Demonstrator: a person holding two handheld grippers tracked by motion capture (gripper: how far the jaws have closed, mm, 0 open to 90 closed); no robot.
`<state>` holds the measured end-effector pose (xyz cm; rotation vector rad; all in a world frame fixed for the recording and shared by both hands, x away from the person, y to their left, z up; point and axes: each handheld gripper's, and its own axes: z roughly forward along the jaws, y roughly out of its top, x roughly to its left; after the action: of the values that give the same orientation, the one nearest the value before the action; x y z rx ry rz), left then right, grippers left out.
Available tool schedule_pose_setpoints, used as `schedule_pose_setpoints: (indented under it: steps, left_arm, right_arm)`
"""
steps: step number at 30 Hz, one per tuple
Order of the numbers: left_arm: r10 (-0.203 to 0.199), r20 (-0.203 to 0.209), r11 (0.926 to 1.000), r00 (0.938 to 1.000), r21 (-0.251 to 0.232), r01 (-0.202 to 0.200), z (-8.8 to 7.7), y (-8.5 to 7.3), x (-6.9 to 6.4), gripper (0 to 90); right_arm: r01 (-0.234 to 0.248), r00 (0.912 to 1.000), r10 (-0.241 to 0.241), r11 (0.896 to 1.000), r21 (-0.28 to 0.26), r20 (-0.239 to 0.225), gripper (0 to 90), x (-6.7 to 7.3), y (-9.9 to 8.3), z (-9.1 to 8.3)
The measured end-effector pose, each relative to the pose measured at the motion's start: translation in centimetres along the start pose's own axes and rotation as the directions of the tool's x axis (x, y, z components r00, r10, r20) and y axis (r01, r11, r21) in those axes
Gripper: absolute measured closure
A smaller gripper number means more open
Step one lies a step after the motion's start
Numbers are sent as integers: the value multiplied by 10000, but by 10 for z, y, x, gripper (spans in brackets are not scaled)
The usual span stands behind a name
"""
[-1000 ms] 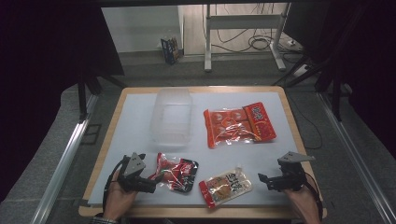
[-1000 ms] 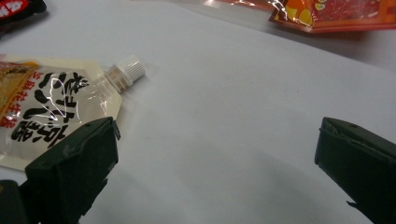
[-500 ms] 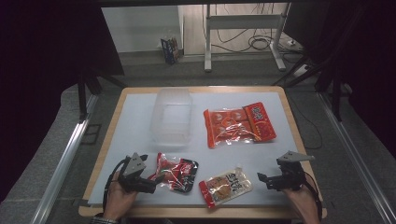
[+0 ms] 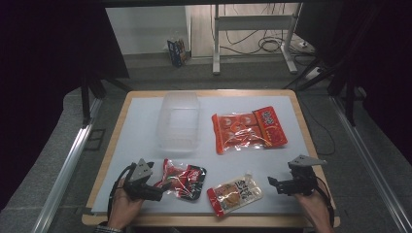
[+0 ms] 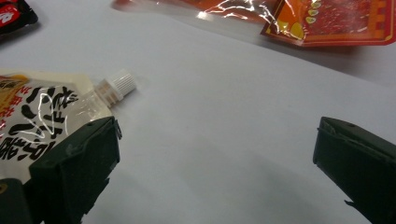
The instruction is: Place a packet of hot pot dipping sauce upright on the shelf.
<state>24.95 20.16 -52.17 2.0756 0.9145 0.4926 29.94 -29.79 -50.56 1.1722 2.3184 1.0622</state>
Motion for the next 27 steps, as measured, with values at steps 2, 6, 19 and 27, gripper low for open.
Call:
schedule_pose_setpoints:
  steps: [2,6,19,27]
  left_arm:
    - [20,-9,10000,10000,24,-20,0,0,0,44]
    - [105,79,9999,9999,12,-105,1,0,-1,41]
    - [276,363,9996,9990,-51,-274,3,0,-2,21]
    - [221,657,9997,9976,-151,-212,4,1,-2,20]
  right_arm:
    - [-19,10000,19,10000,4,59,4,-2,1,1]
    - [-44,9998,45,10000,-22,174,8,-6,3,3]
    - [-142,9992,141,9999,10,376,19,-17,7,8]
    - [-193,9993,190,9998,78,337,17,-24,12,15]
